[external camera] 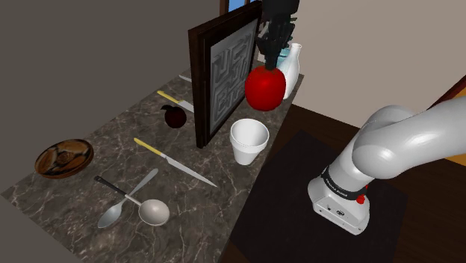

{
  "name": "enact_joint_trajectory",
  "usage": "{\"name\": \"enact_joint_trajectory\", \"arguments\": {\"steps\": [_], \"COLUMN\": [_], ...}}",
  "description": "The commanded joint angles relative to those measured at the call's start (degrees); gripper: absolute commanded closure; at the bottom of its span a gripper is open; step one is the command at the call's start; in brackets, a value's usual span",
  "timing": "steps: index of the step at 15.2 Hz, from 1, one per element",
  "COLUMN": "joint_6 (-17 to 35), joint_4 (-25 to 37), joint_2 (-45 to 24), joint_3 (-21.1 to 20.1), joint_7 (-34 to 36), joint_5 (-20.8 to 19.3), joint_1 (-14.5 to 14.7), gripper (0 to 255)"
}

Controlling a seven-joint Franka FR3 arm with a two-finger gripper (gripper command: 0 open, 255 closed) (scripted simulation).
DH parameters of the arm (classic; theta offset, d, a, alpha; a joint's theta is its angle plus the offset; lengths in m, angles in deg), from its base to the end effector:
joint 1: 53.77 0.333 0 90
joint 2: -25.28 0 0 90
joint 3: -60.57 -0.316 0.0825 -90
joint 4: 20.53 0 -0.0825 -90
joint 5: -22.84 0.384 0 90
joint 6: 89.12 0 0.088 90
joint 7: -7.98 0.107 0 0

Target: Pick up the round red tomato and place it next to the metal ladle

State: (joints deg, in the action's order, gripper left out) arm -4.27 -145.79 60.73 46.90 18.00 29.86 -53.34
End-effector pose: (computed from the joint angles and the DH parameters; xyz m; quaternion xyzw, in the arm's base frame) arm 0.3323 0.1205 0.5995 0.9986 0.0131 -0.0477 0.0167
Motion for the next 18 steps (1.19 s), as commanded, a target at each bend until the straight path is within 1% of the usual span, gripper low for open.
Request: {"name": "enact_joint_trajectory", "arguments": {"steps": [1, 10, 14, 18], "joint_6": [-0.04, -0.26, 0.18, 0.92], "joint_4": [-0.15, 3.67, 6.91, 11.09], "joint_2": [0.43, -1.34, -3.86, -7.52], "joint_3": [-2.07, -12.68, -17.86, -23.51], "joint_7": [2.62, 15.47, 21.49, 27.85], "joint_5": [1.55, 8.1, 10.19, 11.35], "joint_1": [0.88, 4.24, 5.05, 5.34], "gripper": [255, 255, 255, 255]}}
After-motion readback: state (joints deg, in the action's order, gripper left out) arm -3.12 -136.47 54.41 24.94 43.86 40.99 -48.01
